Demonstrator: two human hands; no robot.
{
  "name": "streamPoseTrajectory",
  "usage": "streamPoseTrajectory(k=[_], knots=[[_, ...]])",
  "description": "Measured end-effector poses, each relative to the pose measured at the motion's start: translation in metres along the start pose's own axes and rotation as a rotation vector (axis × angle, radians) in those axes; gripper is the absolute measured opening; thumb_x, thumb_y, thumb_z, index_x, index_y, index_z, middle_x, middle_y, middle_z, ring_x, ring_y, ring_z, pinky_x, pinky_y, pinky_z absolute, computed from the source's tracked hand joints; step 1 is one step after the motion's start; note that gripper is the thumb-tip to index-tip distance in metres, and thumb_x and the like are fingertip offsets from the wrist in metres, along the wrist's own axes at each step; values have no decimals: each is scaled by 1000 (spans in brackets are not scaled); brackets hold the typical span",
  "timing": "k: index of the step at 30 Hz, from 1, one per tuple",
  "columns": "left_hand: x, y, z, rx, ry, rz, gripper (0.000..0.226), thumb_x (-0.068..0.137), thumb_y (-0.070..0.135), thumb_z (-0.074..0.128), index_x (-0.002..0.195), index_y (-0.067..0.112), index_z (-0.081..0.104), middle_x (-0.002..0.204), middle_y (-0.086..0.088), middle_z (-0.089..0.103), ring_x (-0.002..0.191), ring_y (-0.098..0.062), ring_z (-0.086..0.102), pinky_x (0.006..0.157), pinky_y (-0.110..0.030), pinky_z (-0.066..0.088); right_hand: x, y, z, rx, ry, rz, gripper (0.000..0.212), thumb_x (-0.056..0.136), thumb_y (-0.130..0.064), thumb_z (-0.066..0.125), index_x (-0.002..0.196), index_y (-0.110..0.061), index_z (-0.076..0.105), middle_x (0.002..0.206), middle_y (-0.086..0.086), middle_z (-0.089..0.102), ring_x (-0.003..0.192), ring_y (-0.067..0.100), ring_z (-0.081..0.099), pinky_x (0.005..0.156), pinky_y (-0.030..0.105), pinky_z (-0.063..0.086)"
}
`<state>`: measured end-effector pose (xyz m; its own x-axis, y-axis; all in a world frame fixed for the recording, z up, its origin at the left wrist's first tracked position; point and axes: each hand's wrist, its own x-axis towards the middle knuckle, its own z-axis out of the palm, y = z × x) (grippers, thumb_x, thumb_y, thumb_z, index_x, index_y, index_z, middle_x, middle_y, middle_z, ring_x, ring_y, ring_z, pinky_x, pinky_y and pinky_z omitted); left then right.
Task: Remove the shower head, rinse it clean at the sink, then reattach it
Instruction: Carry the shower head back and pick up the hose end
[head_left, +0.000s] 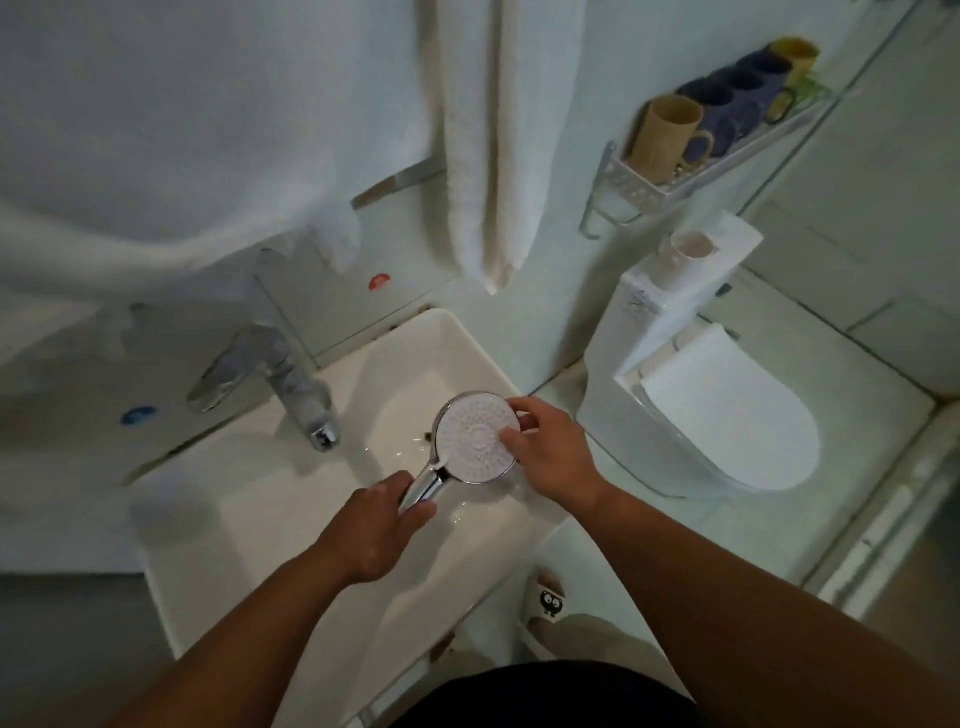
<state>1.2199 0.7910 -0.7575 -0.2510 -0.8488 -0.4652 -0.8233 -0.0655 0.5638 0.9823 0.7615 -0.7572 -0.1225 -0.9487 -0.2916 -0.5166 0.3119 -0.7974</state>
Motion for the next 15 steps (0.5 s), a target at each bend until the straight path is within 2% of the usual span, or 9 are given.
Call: streamPoseTrajectory(k=[2, 3, 5, 7, 11, 15], knots=[[12, 35, 2, -166, -172, -80, 24, 99, 38, 57, 96, 14, 55, 68, -3, 58, 46, -16, 52, 42, -26, 41, 2, 20, -21, 102, 30, 136, 27, 90, -24, 72, 117, -24, 69, 108, 0, 75, 94, 18, 72, 89, 39, 60], [16, 53, 4, -244, -253, -109, 22, 99, 35, 57, 96, 13, 55, 66, -6, 56, 43, -15, 48, 38, -24, 39, 1, 31, -33, 169, 54, 190, 22, 90, -24, 72, 111, -26, 69, 107, 2, 75, 94, 20, 72, 86, 45, 62], [23, 87, 11, -331, -373, -113, 23, 100, 33, 57, 97, 10, 54, 65, -8, 54, 42, -17, 45, 39, -24, 36, -7, 46, -64, 315, 101, 278, 13, 92, -20, 71, 103, -26, 66, 105, 4, 73, 92, 19, 71, 78, 43, 64], [28, 121, 22, -364, -460, -95, 23, 101, 31, 56, 94, 9, 52, 62, -7, 52, 41, -16, 43, 38, -23, 35, -20, 66, -96, 418, 152, 324, 10, 95, -22, 69, 105, -22, 67, 105, 5, 73, 91, 21, 72, 74, 41, 65], [38, 202, 66, -311, -591, -43, 23, 101, 32, 55, 92, 12, 50, 59, -3, 51, 39, -15, 42, 37, -21, 32, -57, 124, -168, 543, 258, 381, 20, 97, -29, 66, 114, -18, 67, 105, 6, 74, 91, 25, 74, 70, 37, 64], [60, 293, 129, -221, -719, 0, 22, 102, 31, 53, 87, 16, 46, 55, 0, 50, 37, -15, 42, 39, -22, 32, -93, 187, -248, 625, 419, 443, 8, 98, -26, 65, 104, -21, 69, 98, 5, 76, 86, 23, 76, 66, 32, 62]])
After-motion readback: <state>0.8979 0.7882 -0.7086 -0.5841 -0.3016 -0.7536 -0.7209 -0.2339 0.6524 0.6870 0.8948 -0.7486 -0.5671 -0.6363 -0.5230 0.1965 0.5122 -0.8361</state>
